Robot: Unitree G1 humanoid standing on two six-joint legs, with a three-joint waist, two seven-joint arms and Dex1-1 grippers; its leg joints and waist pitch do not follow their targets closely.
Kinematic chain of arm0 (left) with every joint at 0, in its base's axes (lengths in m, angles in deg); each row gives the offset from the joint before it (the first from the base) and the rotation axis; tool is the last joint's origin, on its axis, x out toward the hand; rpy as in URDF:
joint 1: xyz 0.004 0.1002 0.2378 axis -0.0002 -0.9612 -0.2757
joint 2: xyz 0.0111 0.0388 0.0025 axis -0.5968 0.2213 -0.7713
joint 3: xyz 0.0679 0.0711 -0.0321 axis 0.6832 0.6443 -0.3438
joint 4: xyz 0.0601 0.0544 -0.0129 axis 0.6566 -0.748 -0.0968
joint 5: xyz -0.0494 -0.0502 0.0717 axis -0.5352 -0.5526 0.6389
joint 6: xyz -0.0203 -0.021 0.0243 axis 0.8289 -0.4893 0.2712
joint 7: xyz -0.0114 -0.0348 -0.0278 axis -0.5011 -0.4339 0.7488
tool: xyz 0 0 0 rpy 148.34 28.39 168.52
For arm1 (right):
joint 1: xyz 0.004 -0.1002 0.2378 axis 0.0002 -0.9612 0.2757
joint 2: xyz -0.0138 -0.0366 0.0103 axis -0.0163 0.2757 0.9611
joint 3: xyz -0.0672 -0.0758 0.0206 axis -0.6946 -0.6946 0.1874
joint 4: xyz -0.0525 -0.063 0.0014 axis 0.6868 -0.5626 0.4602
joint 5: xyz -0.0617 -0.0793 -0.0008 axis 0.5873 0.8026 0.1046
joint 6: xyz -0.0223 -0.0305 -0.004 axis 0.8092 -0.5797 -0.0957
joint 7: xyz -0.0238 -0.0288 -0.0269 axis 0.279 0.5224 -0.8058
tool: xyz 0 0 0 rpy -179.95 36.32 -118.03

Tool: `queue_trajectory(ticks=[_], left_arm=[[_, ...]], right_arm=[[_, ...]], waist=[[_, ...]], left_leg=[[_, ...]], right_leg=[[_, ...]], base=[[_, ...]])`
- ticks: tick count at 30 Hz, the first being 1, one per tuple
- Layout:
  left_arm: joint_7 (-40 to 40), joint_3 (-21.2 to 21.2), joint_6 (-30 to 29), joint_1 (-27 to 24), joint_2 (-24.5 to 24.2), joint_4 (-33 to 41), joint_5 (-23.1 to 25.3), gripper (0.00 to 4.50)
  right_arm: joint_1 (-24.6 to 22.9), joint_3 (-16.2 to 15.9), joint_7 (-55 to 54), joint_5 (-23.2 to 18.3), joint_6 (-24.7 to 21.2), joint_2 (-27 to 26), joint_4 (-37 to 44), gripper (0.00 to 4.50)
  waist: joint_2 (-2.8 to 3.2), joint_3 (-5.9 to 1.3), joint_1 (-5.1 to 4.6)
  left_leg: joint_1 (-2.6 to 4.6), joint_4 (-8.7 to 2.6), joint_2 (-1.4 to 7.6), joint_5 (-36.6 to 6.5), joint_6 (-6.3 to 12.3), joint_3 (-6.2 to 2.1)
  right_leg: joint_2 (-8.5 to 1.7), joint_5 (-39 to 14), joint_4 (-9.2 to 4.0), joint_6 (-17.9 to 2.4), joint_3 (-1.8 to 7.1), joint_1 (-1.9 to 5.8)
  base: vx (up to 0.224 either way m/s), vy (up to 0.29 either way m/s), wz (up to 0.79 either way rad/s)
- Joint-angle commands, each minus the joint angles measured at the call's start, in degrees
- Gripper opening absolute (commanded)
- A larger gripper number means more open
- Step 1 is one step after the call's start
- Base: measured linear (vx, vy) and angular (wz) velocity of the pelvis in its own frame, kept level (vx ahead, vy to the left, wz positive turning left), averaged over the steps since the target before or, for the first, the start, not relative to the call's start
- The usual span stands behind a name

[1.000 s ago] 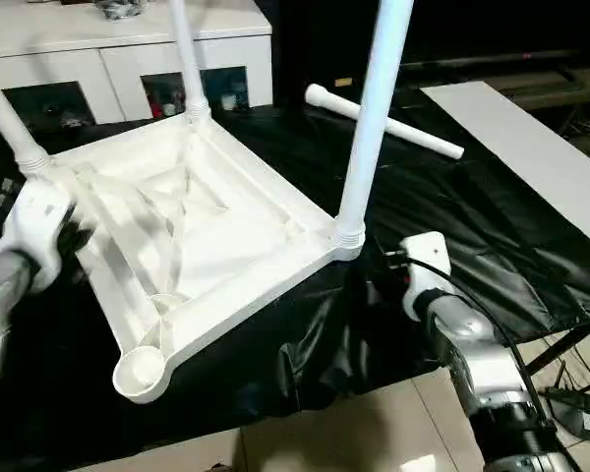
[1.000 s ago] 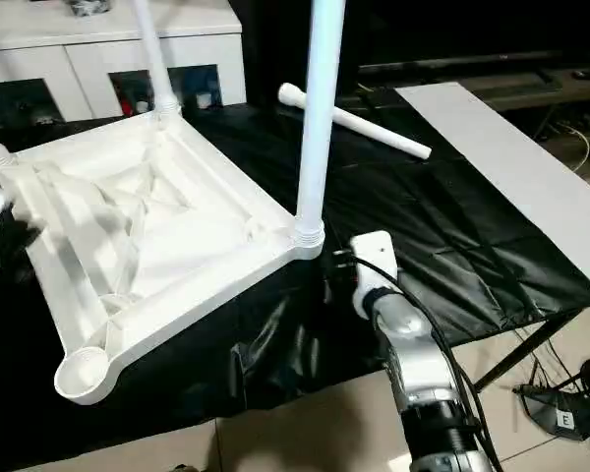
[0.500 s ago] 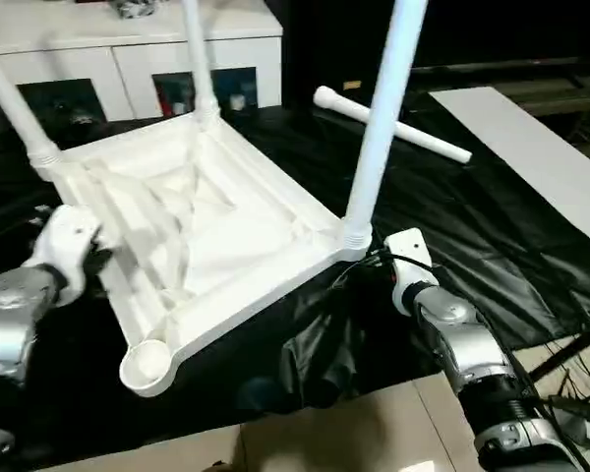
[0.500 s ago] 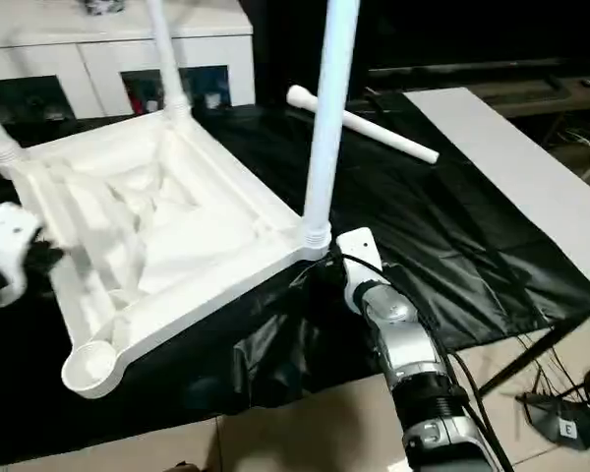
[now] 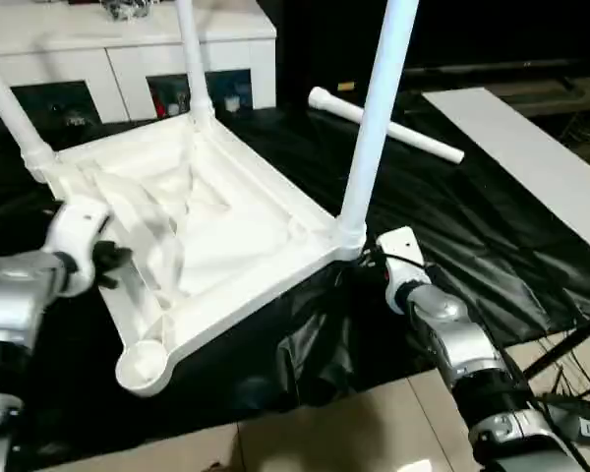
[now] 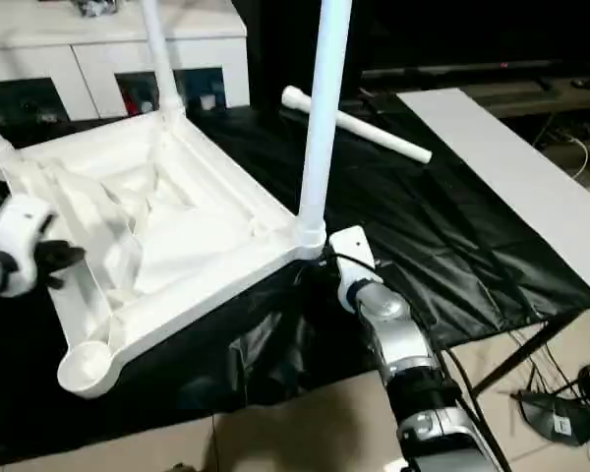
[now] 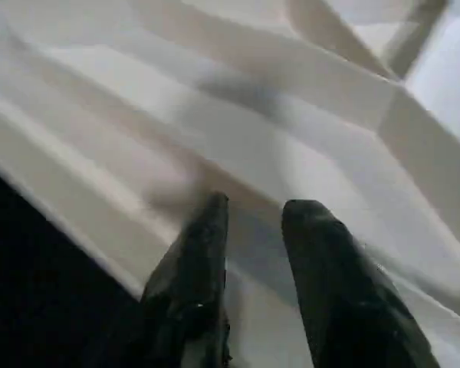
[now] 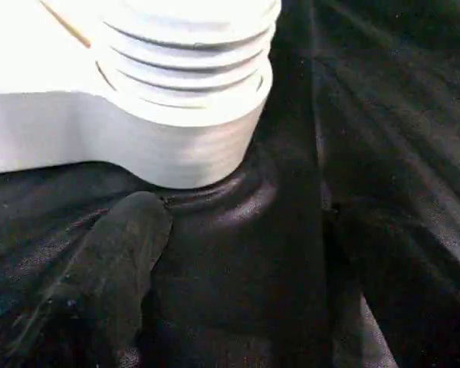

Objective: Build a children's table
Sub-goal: Rotate leg to tighten, then rotate table base

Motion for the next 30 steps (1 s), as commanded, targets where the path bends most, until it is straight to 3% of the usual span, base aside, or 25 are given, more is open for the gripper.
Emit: queue_trajectory(ticks=[1, 2, 5, 12, 14, 16, 19, 20, 24, 25, 30], left_arm=[[-1.3, -1.1, -1.5, 1.6, -0.3, -1.1, 0.1, 1.77], [-2.7, -1.5, -1.2, 2.2, -0.2, -1.8, 0.6, 1.77], [-5.3, -3.1, -1.8, 3.4, 0.0, -1.9, 0.1, 2.08], [-8.3, -4.8, -1.7, 4.8, -1.9, -3.7, 0.3, 2.61], [-9.0, -4.1, 1.0, 5.2, -1.3, -7.8, 0.9, 2.84], [-9.5, -4.1, 2.4, 6.0, 0.7, -12.2, 0.3, 3.05], [-9.7, -4.0, 1.6, 6.4, 1.9, -13.8, 0.0, 3.14], [-9.6, -3.7, 0.9, 6.4, 2.2, -14.2, 0.0, 3.35], [-9.2, -2.3, 1.1, 6.4, 2.3, -16.0, 0.9, 3.63], [-9.0, -2.0, 1.7, 6.7, 2.3, -16.9, 1.1, 3.74], [-8.1, -0.5, 2.9, 7.3, 1.5, -19.3, 2.3, 3.94]], right_arm=[[-1.2, -2.7, 5.2, 0.0, -3.1, 0.8, 2.8, 3.96], [-2.4, -4.4, 8.8, -0.4, -4.9, 1.7, 5.5, 3.96], [-4.2, -7.0, 12.7, 0.1, -6.3, 3.7, 9.4, 3.96], [-2.9, -5.5, 10.0, 1.0, -5.5, 3.3, 6.3, 3.96], [-2.2, -5.1, 9.3, 0.7, -6.1, 2.6, 6.3, 3.96], [-1.5, -4.9, 8.8, 0.3, -6.3, 1.9, 5.8, 3.96], [-1.4, -5.3, 8.8, 0.4, -6.5, 1.9, 6.0, 3.96], [-1.4, -5.4, 8.9, 0.4, -6.4, 1.8, 6.0, 3.96], [-1.8, -5.4, 8.9, 0.4, -6.4, 1.8, 6.3, 3.96], [-1.9, -5.3, 9.0, 0.3, -6.6, 1.8, 6.4, 3.96], [-2.0, -5.3, 8.9, 0.4, -6.7, 1.6, 6.6, 3.96]], waist=[[1.35, -3.58, -0.02], [1.69, -3.54, -0.05], [1.52, -3.65, 0.27], [1.56, -3.51, -0.04], [0.91, -3.52, -0.01], [1.18, -3.46, 0.06], [1.35, -3.56, 0.2], [1.48, -3.58, 0.22], [1.39, -3.67, 0.21], [1.73, -3.65, 0.14], [1.9, -3.68, 0.1]], left_leg=[[1.57, -3.96, 1.1, -11.7, -2.48, -0.57], [1.6, -3.91, 1.02, -12.1, -2.42, -0.56], [1.6, -3.9, 1.25, -12.0, -2.03, -0.78], [1.6, -4.0, 1.13, -13.6, -2.86, -0.83], [1.51, -3.98, 1.04, -13.0, -2.59, -0.75], [1.59, -4.07, 1.04, -13.5, -2.75, -0.8], [1.68, -4.11, 1.23, -13.9, -3.1, -0.83], [1.63, -4.12, 1.22, -13.8, -3.17, -0.87], [1.5, -4.03, 1.17, -12.8, -2.83, -0.89], [1.61, -4.03, 1.14, -13.3, -2.91, -0.87], [1.66, -4.08, 1.2, -13.7, -3.12, -0.98]], right_leg=[[-3.84, 0.3, -3.57, -11.9, 2.23, 2.03], [-3.68, 0.5, -3.57, -11.9, 2.21, 2.01], [-3.84, 2.1, -3.58, -11.3, 2.12, 2.27], [-3.85, -1.2, -3.73, -12.4, 2.15, 2.02], [-3.8, -1.0, -3.76, -12.3, 2.2, 2.1], [-3.87, -1.9, -3.91, -11.9, 2.2, 1.92], [-4.06, -1.5, -3.79, -12.1, 2.23, 1.91], [-4.08, -1.2, -3.72, -12.1, 2.22, 1.98], [-4.12, 1.2, -3.6, -12.3, 2.18, 2.14], [-4.04, 0.9, -3.72, -12.2, 2.16, 2.05], [-4.05, 1.2, -3.66, -12.3, 2.14, 2.12]], base=[[0.0, 0.0, 0.0], [0.0, 0.0, 0.0], [0.0, 0.0, 0.0], [0.0, 0.0, 0.0], [0.0, 0.0, 0.0], [0.0, 0.0, 0.0], [0.0, 0.0, 0.0], [0.0, 0.0, 0.0], [0.0, 0.0, 0.0], [0.0, 0.0, 0.0], [0.0, 0.0, 0.0]])
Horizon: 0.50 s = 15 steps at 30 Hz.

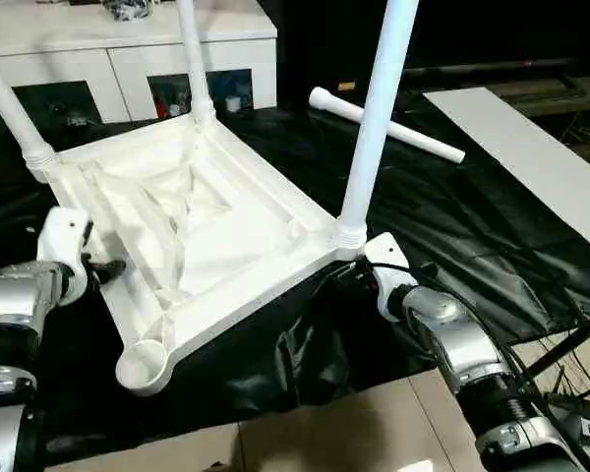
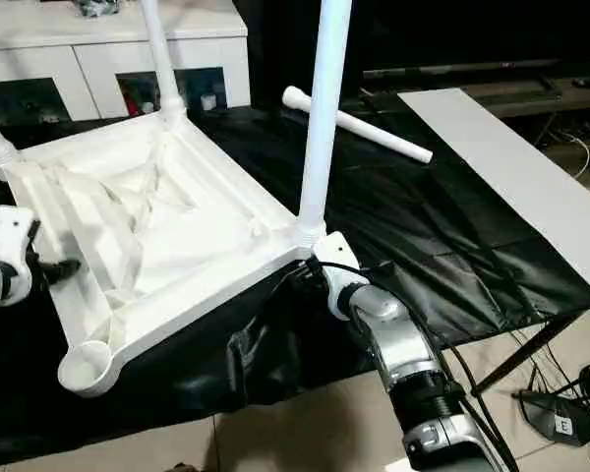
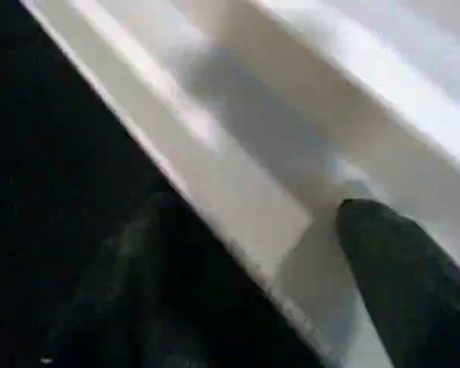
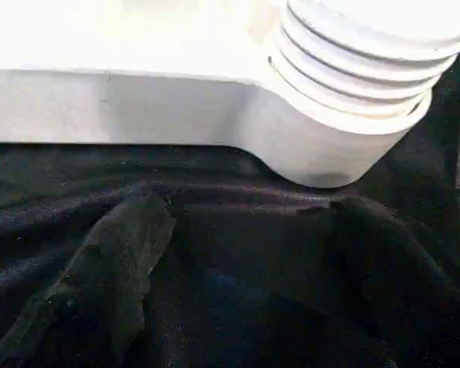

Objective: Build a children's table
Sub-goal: Rotate table base

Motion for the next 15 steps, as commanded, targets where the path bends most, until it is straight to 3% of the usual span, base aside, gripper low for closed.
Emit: queue_trajectory(ticks=[1, 8, 12, 14, 15], left_arm=[[1.3, 1.0, 0.5, 1.0, -1.4, -1.0, 1.3, 3.94], [7.2, 5.9, -2.4, -3.6, -4.6, 5.4, 2.8, 3.34], [10.9, 8.7, -3.0, -8.2, -6.4, 11.8, 3.5, 3.22], [12.8, 10.5, -4.0, -11.5, -7.6, 16.4, 3.9, 3.22], [14.4, 11.7, -4.0, -13.5, -8.8, 19.3, 4.1, 3.22]], right_arm=[[0.2, -0.3, -0.3, 0.5, -1.2, -0.1, -0.6, 3.96], [3.8, 0.0, -1.4, 1.1, 2.6, -0.9, -6.3, 3.96], [6.3, -0.1, -1.5, 1.4, 4.9, -1.5, -10.0, 3.96], [7.8, -0.2, -1.7, 1.6, 6.2, -1.7, -12.2, 3.96], [8.5, -0.4, -1.6, 1.8, 6.7, -1.8, -13.2, 3.96]], waist=[[1.7, -3.67, 0.0], [1.57, -3.6, -0.33], [1.17, -3.69, -0.69], [1.38, -3.72, -0.82], [0.38, -3.51, -1.21]], left_leg=[[1.7, -4.18, 1.23, -14.3, -3.21, -0.86], [1.49, -4.39, 1.49, -14.6, -3.59, -0.98], [1.37, -4.13, 1.34, -12.0, -2.41, -0.73], [1.29, -4.11, 1.48, -11.4, -1.96, -0.78], [1.21, -4.25, 1.4, -11.8, -1.7, -0.58]], right_leg=[[-4.08, 0.7, -3.73, -12.4, 2.24, 2.01], [-4.42, -0.5, -3.53, -13.2, 2.24, 2.01], [-4.24, 2.3, -3.42, -13.7, 2.23, 2.15], [-4.43, 2.9, -3.25, -14.0, 2.26, 2.22], [-4.11, 1.9, -3.48, -14.1, 2.18, 2.17]], base=[[0.0, 0.0, 0.0], [0.0, 0.0, 0.0], [0.0, 0.0, 0.0], [0.0, 0.0, 0.0], [0.0, 0.0, 0.0]])
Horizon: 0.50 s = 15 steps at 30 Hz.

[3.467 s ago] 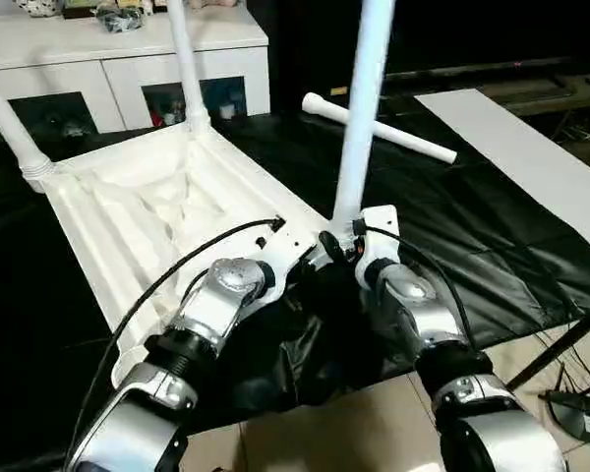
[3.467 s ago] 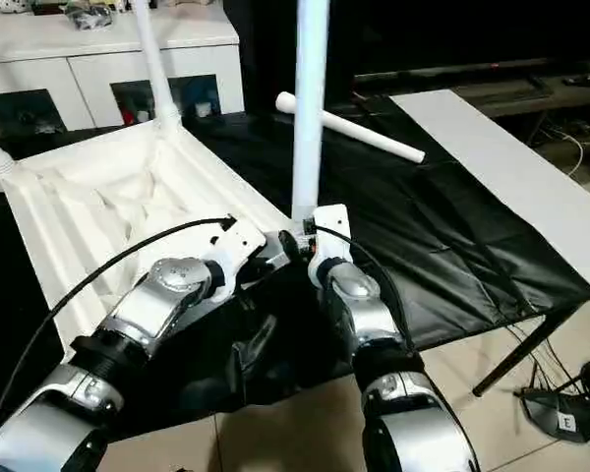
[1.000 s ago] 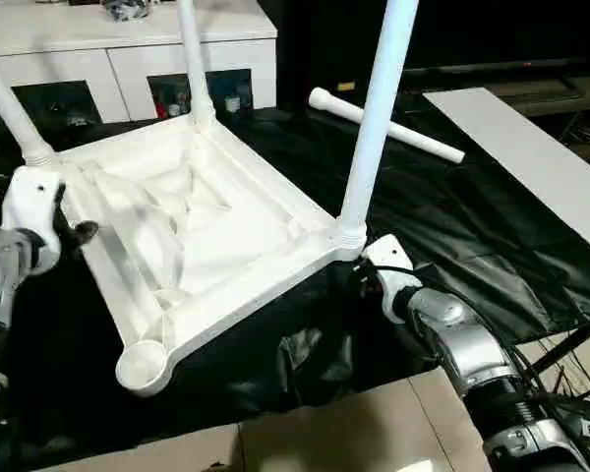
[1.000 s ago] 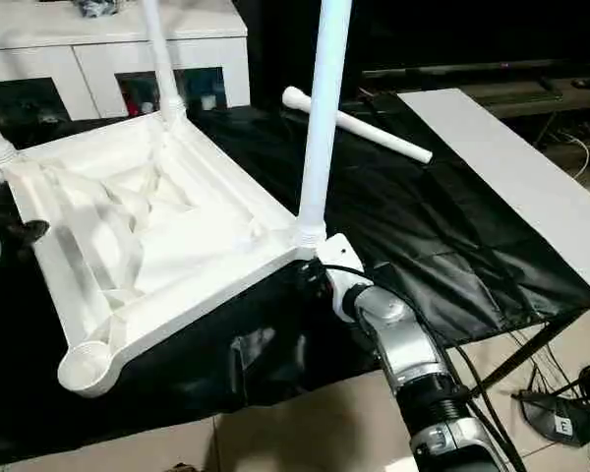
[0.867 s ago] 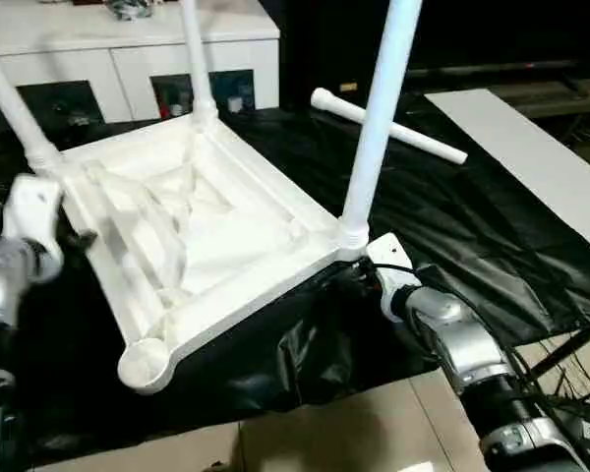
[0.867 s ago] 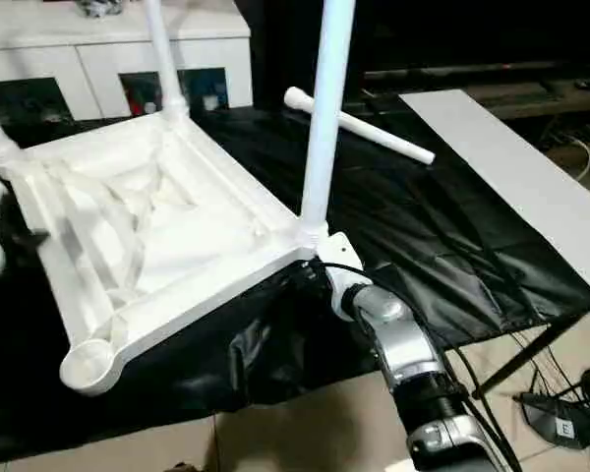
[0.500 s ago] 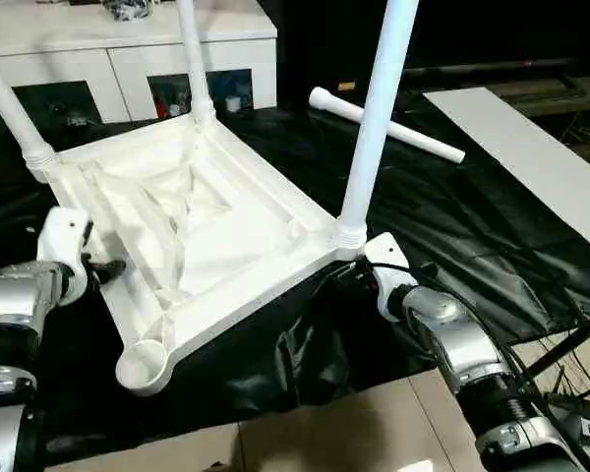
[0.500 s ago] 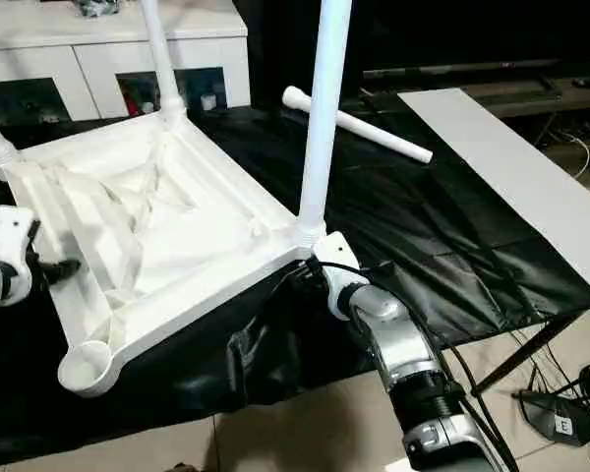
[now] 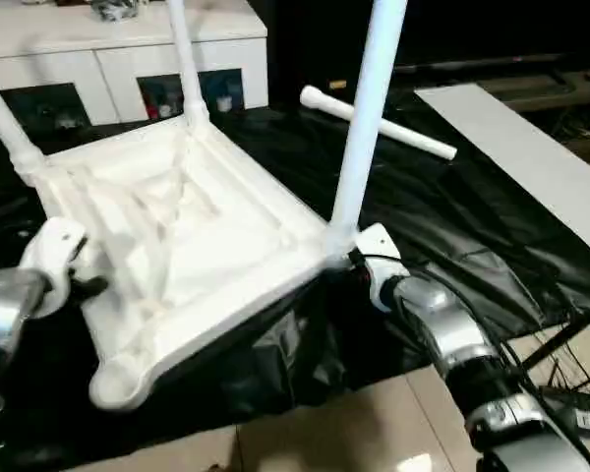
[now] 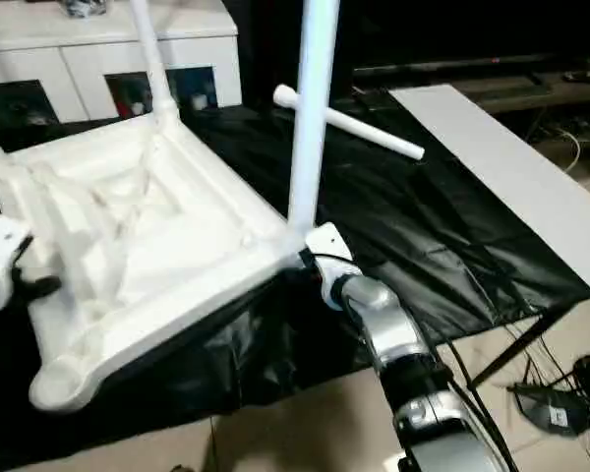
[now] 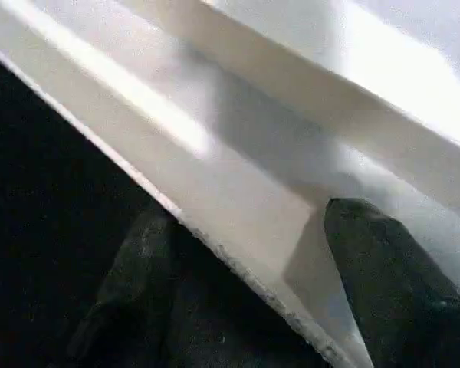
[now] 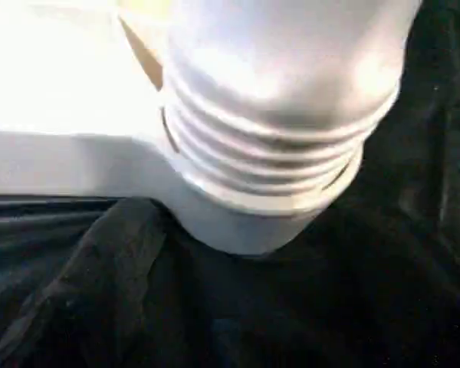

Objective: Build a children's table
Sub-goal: Rotate table base

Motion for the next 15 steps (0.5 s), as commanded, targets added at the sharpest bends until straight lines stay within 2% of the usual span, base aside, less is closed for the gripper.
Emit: queue_trajectory(ticks=[1, 2, 5, 8, 9, 10, 11, 14, 15], left_arm=[[6.5, 5.6, 0.0, -4.2, -1.4, 5.2, 1.2, 3.22], [7.2, 6.0, -0.5, -5.8, -2.2, 7.8, 1.0, 3.22], [8.9, 6.5, -1.7, -9.6, -4.2, 14.5, 0.3, 3.22], [11.0, 6.2, -6.0, -13.4, -6.3, 23.7, -2.1, 3.22], [11.0, 6.2, -6.0, -13.4, -6.3, 23.7, -2.1, 3.22], [10.8, 5.8, -6.9, -13.6, -6.2, 25.0, -2.5, 3.22], [9.8, 5.3, -7.9, -13.9, -5.9, 26.8, -2.6, 3.22], [6.9, 4.9, -10.6, -13.3, -4.1, 29.2, -2.6, 3.22], [6.1, 4.8, -11.3, -13.2, -3.6, 29.6, -2.6, 3.22]], right_arm=[[2.2, -0.2, -0.8, 1.1, 1.1, 0.2, -2.4, 3.96], [3.2, -0.4, -0.7, 1.4, 1.9, 0.0, -3.7, 3.96], [5.6, -0.7, -0.6, 1.8, 4.2, -0.4, -7.5, 3.96], [8.4, -1.3, -0.3, 2.7, 7.2, -1.2, -12.2, 3.96], [8.5, -1.3, -0.3, 2.7, 7.2, -1.2, -12.2, 3.96], [8.9, -1.4, -0.2, 2.8, 7.7, -1.4, -12.9, 3.96], [9.9, -1.4, 0.1, 2.6, 8.9, -1.8, -14.5, 3.96], [11.7, -1.2, 0.2, 2.2, 10.8, -2.7, -16.9, 3.96], [12.0, -1.2, 0.1, 2.2, 11.0, -2.9, -17.3, 3.96]], waist=[[0.75, -3.42, 0.37], [0.95, -3.39, 0.35], [0.5, -3.23, -0.32], [0.48, -2.98, -0.73], [0.58, -3.02, -0.74], [0.45, -2.84, -0.85], [0.4, -2.88, -0.7], [0.23, -2.83, -0.7], [0.42, -2.84, -0.7]], left_leg=[[1.05, -4.21, 1.36, -11.8, -1.35, -0.74], [1.07, -4.21, 1.38, -12.1, -1.35, -0.8], [1.17, -4.32, 1.55, -14.0, -1.26, -0.72], [1.16, -4.49, 1.42, -15.3, -1.36, -0.8], [1.23, -4.53, 1.55, -15.7, -1.64, -0.87], [1.18, -4.6, 1.43, -16.0, -1.7, -0.85], [1.62, -4.47, 1.47, -16.8, -1.91, -0.74], [1.73, -4.51, 1.48, -17.8, -2.26, -0.8], [1.69, -4.51, 1.44, -17.9, -2.41, -0.79]], right_leg=[[-4.21, 0.6, -3.34, -14.0, 2.15, 2.35], [-4.31, -0.4, -3.36, -13.9, 2.14, 2.27], [-4.4, -4.1, -3.66, -14.0, 2.23, 2.01], [-4.24, -6.9, -3.81, -14.0, 2.25, 1.96], [-4.37, -7.0, -3.69, -14.2, 2.23, 1.93], [-4.1, -7.3, -3.91, -14.0, 2.17, 1.93], [-4.11, -7.4, -3.98, -14.1, 2.28, 1.64], [-4.08, -8.2, -3.91, -14.4, 2.31, 1.55], [-4.07, -8.2, -3.9, -14.4, 2.3, 1.62]], base=[[0.0, 0.0, 0.0], [0.0, 0.0, 0.0], [0.0, 0.0, 0.0], [0.0, 0.0, 0.0], [0.0, 0.0, 0.0], [0.0, 0.0, 0.0], [0.0, 0.0, 0.0], [0.0, 0.0, 0.0], [0.0, 0.0, 0.0]])
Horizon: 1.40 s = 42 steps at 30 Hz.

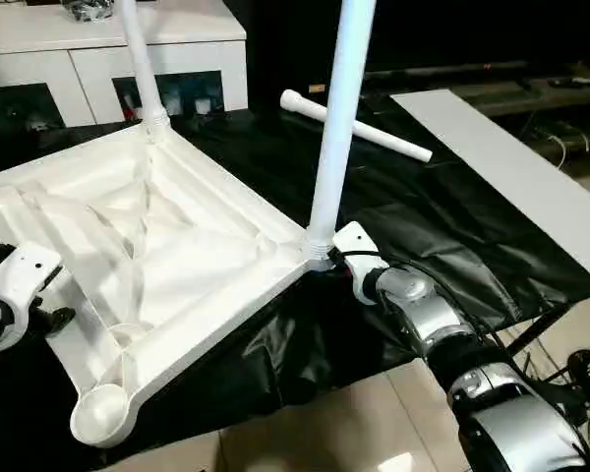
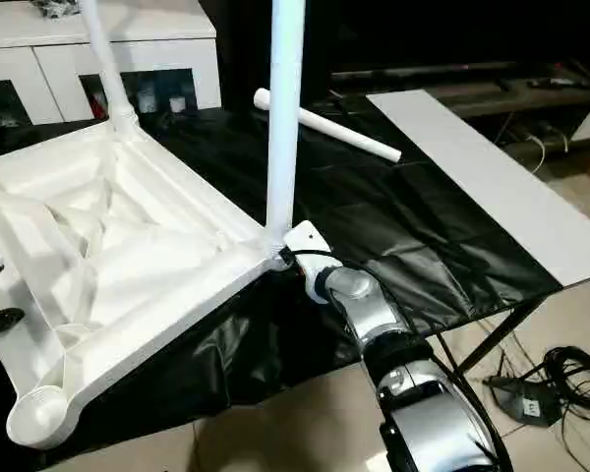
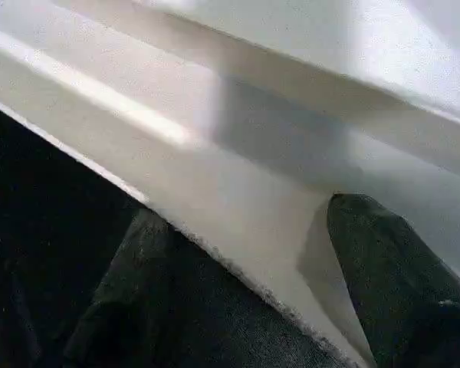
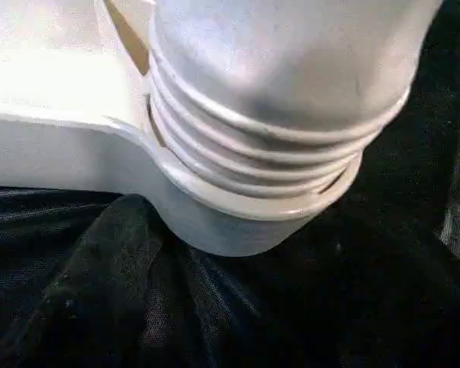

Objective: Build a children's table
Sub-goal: Rotate table base

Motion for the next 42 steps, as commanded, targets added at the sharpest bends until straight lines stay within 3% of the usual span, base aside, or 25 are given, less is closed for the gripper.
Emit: queue_trajectory(ticks=[1, 6, 8, 10, 14, 15, 19, 23, 30, 33, 35, 37, 38, 39, 40, 42], left_arm=[[3.3, 6.0, 2.0, -0.5, 3.2, 7.6, -2.0, 3.22], [-6.3, 2.1, 2.4, 2.4, 9.9, 3.7, -1.6, 3.22], [-10.8, -2.6, 0.7, 5.4, 15.1, 1.8, -3.5, 3.53], [-11.4, -3.7, 0.1, 6.1, 16.1, 1.7, -3.6, 3.64], [-13.0, -4.1, -0.4, 7.1, 16.3, 1.8, -1.8, 4.0], [-13.5, -4.3, -0.6, 7.3, 16.5, 1.9, -1.7, 4.02], [-15.5, -5.6, -1.0, 8.5, 16.6, 1.8, -0.7, 4.38], [-15.2, -5.4, -0.5, 8.7, 15.1, 1.7, -0.3, 4.47], [-17.7, -9.7, -1.0, 10.4, 15.5, 0.6, -1.7, 4.47], [-19.5, -13.8, -1.1, 12.3, 17.5, -0.7, -3.9, 4.47], [-19.7, -14.1, 2.4, 12.7, 17.1, -2.2, -4.2, 4.47], [-18.2, -14.0, 11.1, 13.2, 16.2, -4.0, -4.7, 4.47], [-18.2, -14.0, 11.1, 13.2, 16.2, -4.0, -4.7, 4.47], [-16.5, -13.4, 16.6, 13.3, 15.0, -4.8, -4.5, 4.47], [-10.5, -11.5, 24.9, 13.2, 12.3, -5.4, -4.5, 4.47], [-7.2, -10.7, 27.1, 13.2, 11.2, -5.4, -4.8, 4.47]], right_arm=[[3.7, 0.8, -2.4, -0.1, 1.9, -0.7, -1.0, 3.96], [4.7, 1.3, -2.7, 0.2, 3.0, -0.9, -2.4, 3.96], [4.4, 1.6, -3.0, 0.4, 3.9, -0.5, -3.2, 3.96], [4.2, 1.7, -3.4, 0.6, 4.2, -0.3, -3.8, 3.96], [3.8, 2.1, -5.0, 0.9, 5.0, 0.7, -5.1, 3.96], [3.7, 2.3, -5.2, 0.9, 5.1, 0.8, -5.2, 3.96], [3.1, 4.0, -6.2, 0.6, 5.1, 1.8, -4.5, 3.96], [2.5, 4.8, -6.4, 0.1, 5.3, 2.4, -4.1, 3.96], [1.2, 6.3, -7.9, -0.6, 4.8, 3.1, -3.2, 3.96], [0.9, 9.4, -9.7, -2.7, 3.9, 3.5, -2.1, 3.96], [0.4, 10.8, -9.8, -3.8, 4.2, 3.7, -1.0, 3.96], [-0.5, 11.7, -8.8, -5.1, 4.9, 4.0, 0.9, 3.96], [-0.5, 11.7, -8.8, -5.1, 4.9, 4.0, 0.9, 3.96], [-1.2, 12.1, -7.3, -5.9, 5.2, 4.3, 2.3, 3.96], [-2.5, 11.9, -3.7, -6.8, 5.8, 5.3, 5.3, 3.96], [-3.1, 11.6, -2.1, -6.9, 5.9, 5.8, 6.3, 3.96]], waist=[[1.89, -2.91, 0.56], [1.77, -2.77, 1.08], [1.66, -2.92, 1.82], [1.88, -2.92, 2.39], [2.28, -3.12, 2.73], [2.07, -3.18, 2.75], [2.23, -3.63, 2.83], [2.45, -3.98, 2.94], [2.84, -3.79, 2.84], [2.8, -3.72, 2.96], [2.8, -3.74, 2.96], [2.67, -3.73, 3.06], [2.72, -3.85, 3.13], [2.45, -3.85, 3.1], [2.55, -3.83, 3.33], [2.56, -3.96, 3.24]], left_leg=[[1.25, -4.63, 1.4, -18.9, -2.58, -0.75], [1.47, -4.53, 1.32, -20.2, -2.72, -0.65], [1.76, -4.31, 1.24, -20.0, -2.49, -0.52], [1.5, -4.29, 1.17, -19.3, -2.34, -0.5], [1.26, -4.31, 1.11, -18.6, -2.42, -0.66], [1.21, -4.3, 1.13, -17.9, -2.35, -0.62], [0.88, -3.93, 1.03, -13.9, -1.78, -0.59], [0.4, -3.43, 0.89, -9.6, -0.98, -0.56], [0.57, -3.5, 0.92, -11.9, -1.59, -0.54], [0.68, -3.44, 0.83, -12.4, -1.89, -0.45], [0.52, -3.45, 0.81, -12.4, -1.64, -0.52], [0.49, -3.46, 0.78, -12.4, -1.26, -0.51], [0.46, -3.45, 0.89, -11.8, -1.26, -0.59], [0.37, -3.45, 0.8, -11.2, -0.87, -0.64], [0.41, -3.45, 0.79, -11.3, -0.47, -0.7], [0.39, -3.43, 1.04, -10.6, -0.58, -0.66]], right_leg=[[-4.01, -9.0, -4.22, -13.8, 2.35, 1.43], [-4.0, -11.4, -4.58, -13.1, 2.51, 1.19], [-4.03, -12.1, -4.8, -12.6, 2.55, 1.05], [-4.07, -13.0, -4.86, -12.1, 2.55, 1.09], [-3.95, -11.8, -4.62, -11.5, 2.4, 1.13], [-3.84, -10.4, -4.52, -11.6, 2.35, 1.2], [-3.64, -3.3, -3.79, -12.6, 2.19, 1.63], [-3.54, 3.1, -3.07, -13.4, 1.98, 1.85], [-3.56, 2.1, -3.21, -13.7, 1.93, 1.83], [-3.5, 1.7, -3.3, -13.6, 1.99, 1.85], [-3.57, 1.2, -3.35, -13.3, 1.96, 1.96], [-3.56, 0.6, -3.57, -13.0, 2.01, 1.98], [-3.63, 1.3, -3.46, -12.8, 1.99, 2.02], [-3.6, 2.0, -3.5, -13.0, 1.94, 2.07], [-3.69, 1.6, -3.66, -12.8, 1.93, 2.05], [-3.66, 3.1, -3.2, -12.7, 1.95, 2.05]], base=[[0.0, 0.0, 0.0], [0.0, 0.0, 0.0], [0.0, 0.0, 0.0], [0.0, 0.0, 0.0], [0.0, 0.0, 0.0], [0.0, 0.0, 0.0], [0.0, 0.0, 0.0], [0.0, 0.0, 0.0], [0.0, 0.0, 0.0], [0.0, 0.0, 0.0], [0.0, 0.0, 0.0], [0.0, 0.0, 0.0], [0.0, 0.0, 0.0], [0.0, 0.0, 0.0], [0.0, 0.0, 0.0], [0.0, 0.0, 0.0]])
